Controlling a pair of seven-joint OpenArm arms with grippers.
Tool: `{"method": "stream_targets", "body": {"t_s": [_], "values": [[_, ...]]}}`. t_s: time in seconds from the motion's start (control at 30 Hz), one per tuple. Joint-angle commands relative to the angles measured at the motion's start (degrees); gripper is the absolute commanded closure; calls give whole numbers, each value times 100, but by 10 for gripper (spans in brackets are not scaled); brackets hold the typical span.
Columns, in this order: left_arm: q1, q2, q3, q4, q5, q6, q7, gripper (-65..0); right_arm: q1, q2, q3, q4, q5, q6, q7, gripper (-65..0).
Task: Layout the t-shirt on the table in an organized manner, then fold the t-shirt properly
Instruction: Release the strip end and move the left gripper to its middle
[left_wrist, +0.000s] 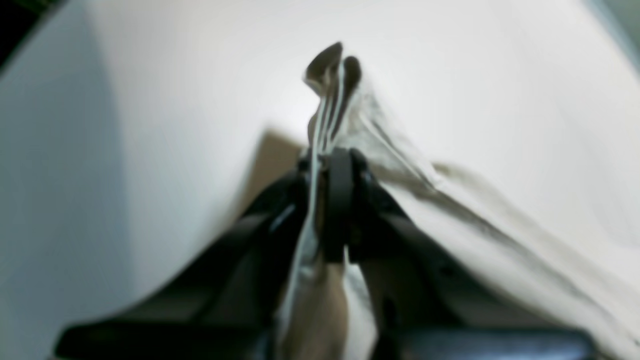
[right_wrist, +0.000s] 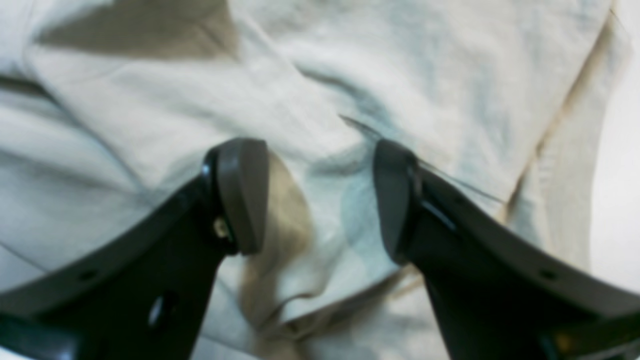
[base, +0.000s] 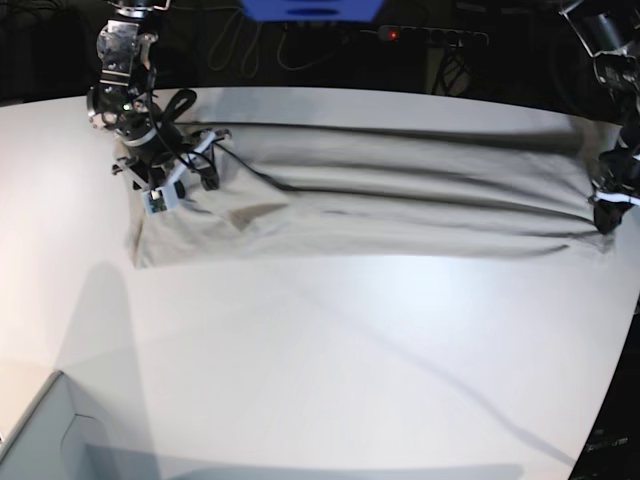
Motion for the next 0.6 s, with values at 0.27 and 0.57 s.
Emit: {"method": "stream_targets", "body": {"t_s": [0.27, 0.57], "values": [[381, 1312, 64, 2500, -35, 32, 535, 0, -29, 13, -248, -4, -188, 31, -329, -340], [891, 2682, 1734, 3626, 2004, 32, 456, 0, -29, 4, -248, 216, -179, 31, -320, -342]]}}
